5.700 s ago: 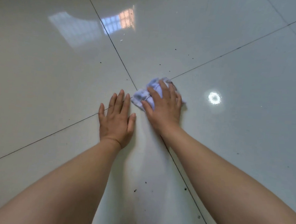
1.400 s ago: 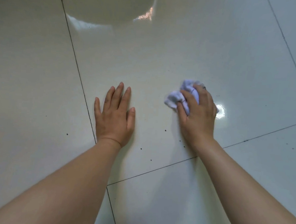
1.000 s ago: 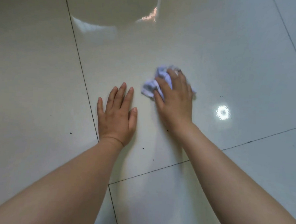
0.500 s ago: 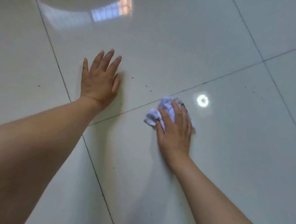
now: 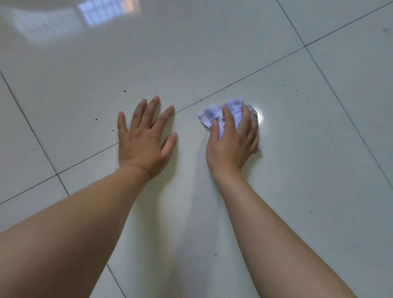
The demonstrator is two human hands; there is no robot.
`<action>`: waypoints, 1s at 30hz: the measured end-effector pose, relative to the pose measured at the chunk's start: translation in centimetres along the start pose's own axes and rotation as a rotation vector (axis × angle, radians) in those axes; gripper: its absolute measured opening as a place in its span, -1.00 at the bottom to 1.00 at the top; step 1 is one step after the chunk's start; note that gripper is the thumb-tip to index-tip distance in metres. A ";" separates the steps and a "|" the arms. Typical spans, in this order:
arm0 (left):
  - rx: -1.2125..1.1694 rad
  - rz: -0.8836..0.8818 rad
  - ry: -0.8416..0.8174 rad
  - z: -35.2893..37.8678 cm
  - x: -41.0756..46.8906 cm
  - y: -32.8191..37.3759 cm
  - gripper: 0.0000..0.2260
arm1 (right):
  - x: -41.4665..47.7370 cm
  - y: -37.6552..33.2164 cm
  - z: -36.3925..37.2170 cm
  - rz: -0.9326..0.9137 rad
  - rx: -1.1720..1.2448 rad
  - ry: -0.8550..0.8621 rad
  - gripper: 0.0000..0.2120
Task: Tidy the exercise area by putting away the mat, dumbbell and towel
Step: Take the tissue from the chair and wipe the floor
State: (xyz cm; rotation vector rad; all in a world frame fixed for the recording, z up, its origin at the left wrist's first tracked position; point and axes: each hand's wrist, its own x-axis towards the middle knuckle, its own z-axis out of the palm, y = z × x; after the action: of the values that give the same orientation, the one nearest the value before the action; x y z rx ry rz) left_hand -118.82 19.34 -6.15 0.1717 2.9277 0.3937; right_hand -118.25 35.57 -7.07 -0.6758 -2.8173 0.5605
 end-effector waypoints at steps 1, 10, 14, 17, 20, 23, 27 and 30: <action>0.000 -0.001 0.004 0.0 0.0 0.0 -0.50 | 0.5 -0.5 0.2 -0.044 -0.007 -0.021 -0.67; 0.018 0.001 0.022 0.2 -0.3 0.1 -0.50 | -4.3 4.1 -2.2 -0.252 0.023 -0.136 -0.62; 0.043 0.067 0.014 -0.4 -0.5 0.5 -0.53 | -5.7 4.4 -3.1 -0.246 -0.035 -0.174 -0.61; -0.009 0.037 0.011 0.0 -3.2 1.7 -0.47 | -9.2 6.4 -4.1 -0.292 -0.078 -0.180 -0.63; -0.001 0.000 -0.015 1.3 -6.3 2.2 -0.46 | -10.4 6.9 -4.4 -0.320 -0.089 -0.162 -0.63; 0.016 -0.006 -0.018 1.7 -6.0 2.0 -0.46 | -10.0 6.7 -4.0 -0.302 -0.107 -0.169 -0.61; 0.026 -0.008 -0.005 1.7 -5.8 2.2 -0.48 | -10.2 6.8 -4.3 -0.323 -0.112 -0.171 -0.60; 0.038 -0.005 0.007 1.7 -5.9 2.2 -0.48 | -10.0 6.8 -4.2 -0.327 -0.119 -0.181 -0.61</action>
State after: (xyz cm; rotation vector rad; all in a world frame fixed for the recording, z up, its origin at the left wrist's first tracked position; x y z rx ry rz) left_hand -112.55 21.04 -6.20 0.1686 2.9430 0.3385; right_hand -105.66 37.85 -6.95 -0.1792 -3.0587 0.4150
